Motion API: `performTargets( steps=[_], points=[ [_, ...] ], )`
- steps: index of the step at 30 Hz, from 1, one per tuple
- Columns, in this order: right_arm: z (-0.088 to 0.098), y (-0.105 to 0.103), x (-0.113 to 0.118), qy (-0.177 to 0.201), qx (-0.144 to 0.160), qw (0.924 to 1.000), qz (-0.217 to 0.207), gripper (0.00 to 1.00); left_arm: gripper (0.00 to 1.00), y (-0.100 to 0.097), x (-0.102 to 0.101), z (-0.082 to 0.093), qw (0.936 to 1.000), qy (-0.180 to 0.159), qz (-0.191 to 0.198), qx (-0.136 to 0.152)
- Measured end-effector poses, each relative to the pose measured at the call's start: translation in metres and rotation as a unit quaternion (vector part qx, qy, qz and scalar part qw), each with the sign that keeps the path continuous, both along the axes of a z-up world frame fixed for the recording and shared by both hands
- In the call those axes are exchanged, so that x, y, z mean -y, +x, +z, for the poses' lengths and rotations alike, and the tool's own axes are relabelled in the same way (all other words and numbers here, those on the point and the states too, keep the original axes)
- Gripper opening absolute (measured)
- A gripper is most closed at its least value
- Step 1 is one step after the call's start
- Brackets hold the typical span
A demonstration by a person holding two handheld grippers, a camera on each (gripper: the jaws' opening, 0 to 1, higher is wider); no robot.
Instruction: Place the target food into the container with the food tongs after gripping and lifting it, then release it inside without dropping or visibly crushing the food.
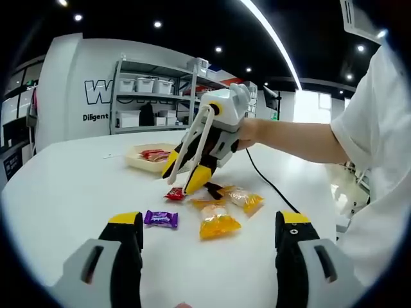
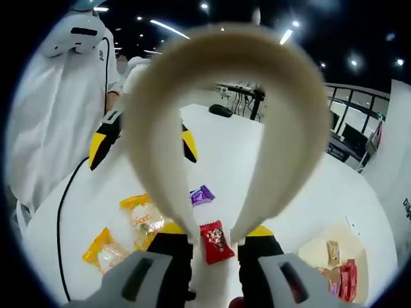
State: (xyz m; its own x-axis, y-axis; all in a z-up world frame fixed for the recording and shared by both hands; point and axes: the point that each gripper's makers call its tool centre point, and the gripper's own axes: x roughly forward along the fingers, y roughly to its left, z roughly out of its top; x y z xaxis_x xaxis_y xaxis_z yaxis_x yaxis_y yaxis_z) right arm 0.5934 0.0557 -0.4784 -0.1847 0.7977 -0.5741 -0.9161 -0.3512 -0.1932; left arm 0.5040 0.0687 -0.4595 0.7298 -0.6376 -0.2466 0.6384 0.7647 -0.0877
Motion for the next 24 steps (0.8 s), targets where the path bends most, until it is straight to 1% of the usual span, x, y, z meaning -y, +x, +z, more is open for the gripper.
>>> performTargets(
  steps=[2, 3, 8, 13, 17, 20, 21, 24],
  points=[
    [-0.001, 0.003, 0.000, -0.003, 0.001, 1.0000, 0.006, 0.21, 0.84, 0.000, -0.001, 0.000, 1.0000, 0.000, 0.001, 0.000],
    [-0.002, 0.001, 0.001, -0.007, 0.000, 0.9998, 0.017, 0.21, 0.84, 0.000, -0.002, 0.000, 1.0000, 0.000, 0.002, 0.000],
    [-0.003, 0.002, 0.000, -0.017, 0.004, 0.9993, 0.033, 0.22, 0.84, 0.000, -0.003, -0.002, 1.0000, 0.001, 0.004, -0.002],
    [-0.010, 0.004, -0.001, -0.030, -0.004, 0.9989, 0.037, 0.22, 0.84, 0.002, -0.002, -0.001, 1.0000, 0.002, 0.004, -0.001],
    [-0.011, 0.003, -0.001, -0.029, -0.005, 0.9991, 0.031, 0.21, 0.84, 0.002, -0.003, -0.001, 1.0000, 0.003, 0.006, -0.002],
    [-0.011, 0.004, 0.001, -0.027, -0.007, 0.9995, 0.015, 0.20, 0.84, 0.002, -0.003, -0.002, 1.0000, 0.004, 0.005, -0.003],
    [-0.011, 0.006, 0.001, -0.026, -0.013, 0.9996, -0.003, 0.20, 0.84, 0.002, -0.003, -0.002, 1.0000, 0.004, 0.005, -0.003],
    [-0.011, 0.005, 0.004, -0.020, -0.018, 0.9993, -0.025, 0.20, 0.84, 0.002, -0.002, -0.001, 1.0000, 0.003, 0.003, -0.002]
  ],
)
